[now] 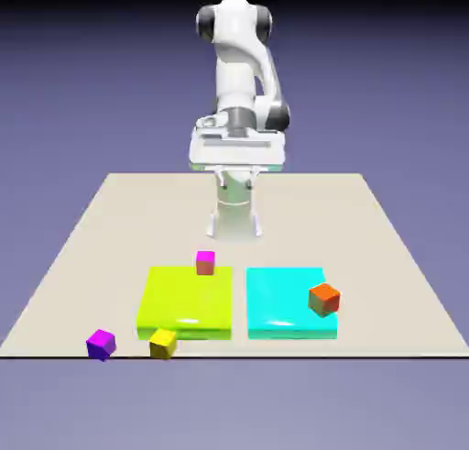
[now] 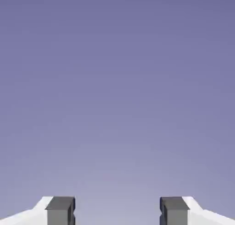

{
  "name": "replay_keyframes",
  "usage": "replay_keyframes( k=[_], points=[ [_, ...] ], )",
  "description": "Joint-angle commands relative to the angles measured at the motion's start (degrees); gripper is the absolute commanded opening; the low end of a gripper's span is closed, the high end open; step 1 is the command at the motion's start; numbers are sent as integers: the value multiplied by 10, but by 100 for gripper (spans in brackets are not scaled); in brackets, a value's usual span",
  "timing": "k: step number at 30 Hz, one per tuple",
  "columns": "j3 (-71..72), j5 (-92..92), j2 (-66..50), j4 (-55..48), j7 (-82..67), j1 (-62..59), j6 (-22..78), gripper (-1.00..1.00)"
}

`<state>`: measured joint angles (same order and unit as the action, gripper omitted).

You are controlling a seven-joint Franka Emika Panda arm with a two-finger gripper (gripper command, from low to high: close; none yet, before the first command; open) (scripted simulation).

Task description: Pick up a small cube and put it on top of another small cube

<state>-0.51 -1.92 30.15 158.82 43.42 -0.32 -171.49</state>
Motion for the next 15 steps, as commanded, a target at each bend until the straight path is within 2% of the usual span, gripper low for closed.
replay_keyframes(
  k=[1,15],
  points=[
    [-4,-16,-21,-18,8,-8,21,0],
    [-64,-239,-311,-272,120,-125,313,0]
  ],
)
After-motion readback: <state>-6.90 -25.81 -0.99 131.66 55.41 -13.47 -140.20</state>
